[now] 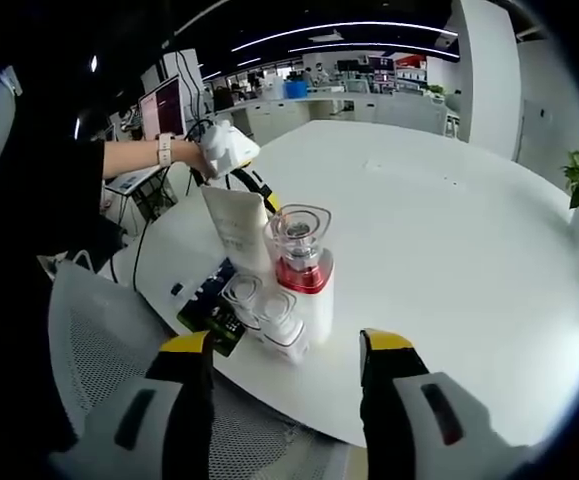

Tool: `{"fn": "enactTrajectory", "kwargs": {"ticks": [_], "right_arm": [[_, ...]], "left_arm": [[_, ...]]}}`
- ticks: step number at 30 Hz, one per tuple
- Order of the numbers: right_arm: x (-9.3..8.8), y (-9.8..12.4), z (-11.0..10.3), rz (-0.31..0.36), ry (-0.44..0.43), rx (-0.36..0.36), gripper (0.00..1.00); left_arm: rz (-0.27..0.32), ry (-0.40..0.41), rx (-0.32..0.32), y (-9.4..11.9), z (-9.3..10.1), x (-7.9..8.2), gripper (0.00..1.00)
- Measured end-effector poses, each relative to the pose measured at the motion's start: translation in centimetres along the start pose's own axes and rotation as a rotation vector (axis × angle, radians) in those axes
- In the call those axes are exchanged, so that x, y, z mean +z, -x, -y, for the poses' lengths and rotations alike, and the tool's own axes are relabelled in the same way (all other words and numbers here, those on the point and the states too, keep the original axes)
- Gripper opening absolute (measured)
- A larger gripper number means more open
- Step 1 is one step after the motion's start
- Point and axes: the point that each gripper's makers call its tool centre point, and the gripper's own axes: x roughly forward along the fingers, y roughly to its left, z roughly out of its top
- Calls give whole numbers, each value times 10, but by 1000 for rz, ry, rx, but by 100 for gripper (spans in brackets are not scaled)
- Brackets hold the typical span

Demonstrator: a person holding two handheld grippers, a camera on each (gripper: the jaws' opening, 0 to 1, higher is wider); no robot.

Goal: Arrange the skincare products in the storage area until every visible bottle or jar stands upright without overlapping.

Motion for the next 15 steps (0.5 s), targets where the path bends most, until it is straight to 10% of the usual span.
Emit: {"fn": "enactTrajectory", "kwargs": {"ticks": [15], "right_arm": [[-2,0,0,-3,-11,4,59]], "left_arm": [[-54,2,-13,0,3,0,37]]}}
